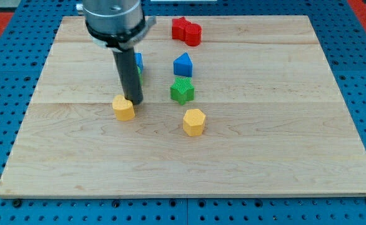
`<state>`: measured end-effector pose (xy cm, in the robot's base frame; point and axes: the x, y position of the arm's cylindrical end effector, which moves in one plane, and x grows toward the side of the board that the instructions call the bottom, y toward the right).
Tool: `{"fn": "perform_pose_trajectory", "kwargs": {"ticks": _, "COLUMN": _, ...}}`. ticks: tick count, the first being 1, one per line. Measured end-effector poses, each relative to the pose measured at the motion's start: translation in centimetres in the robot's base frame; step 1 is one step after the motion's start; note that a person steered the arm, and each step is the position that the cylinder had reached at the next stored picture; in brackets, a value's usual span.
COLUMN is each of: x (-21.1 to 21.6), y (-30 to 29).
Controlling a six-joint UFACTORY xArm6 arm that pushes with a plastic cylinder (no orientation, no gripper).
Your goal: Slide the yellow hexagon right a bit
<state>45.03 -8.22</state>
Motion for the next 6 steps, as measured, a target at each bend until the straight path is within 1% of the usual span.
{"fn": "perform_pose_trajectory", "kwargs": {"ticks": 1, "x": 1.8, "y": 2.8}}
{"fn": "perform_pose_trajectory", "kwargs": {"ticks": 2, "x": 2.4, "y": 4.8}}
{"fn": "perform_pose_trajectory", "kwargs": {"ticks": 3, "x": 2.5, "y": 5.2}}
{"fn": "perform_pose_trajectory", "kwargs": {"ticks": 4, "x": 2.6, "y": 10.3}}
{"fn": "perform_pose_trajectory", "kwargs": {"ticks": 5, "x": 2.6, "y": 17.7}}
{"fn": "perform_pose_trajectory", "kwargs": {"ticks": 6, "x": 1.6, "y": 17.6}}
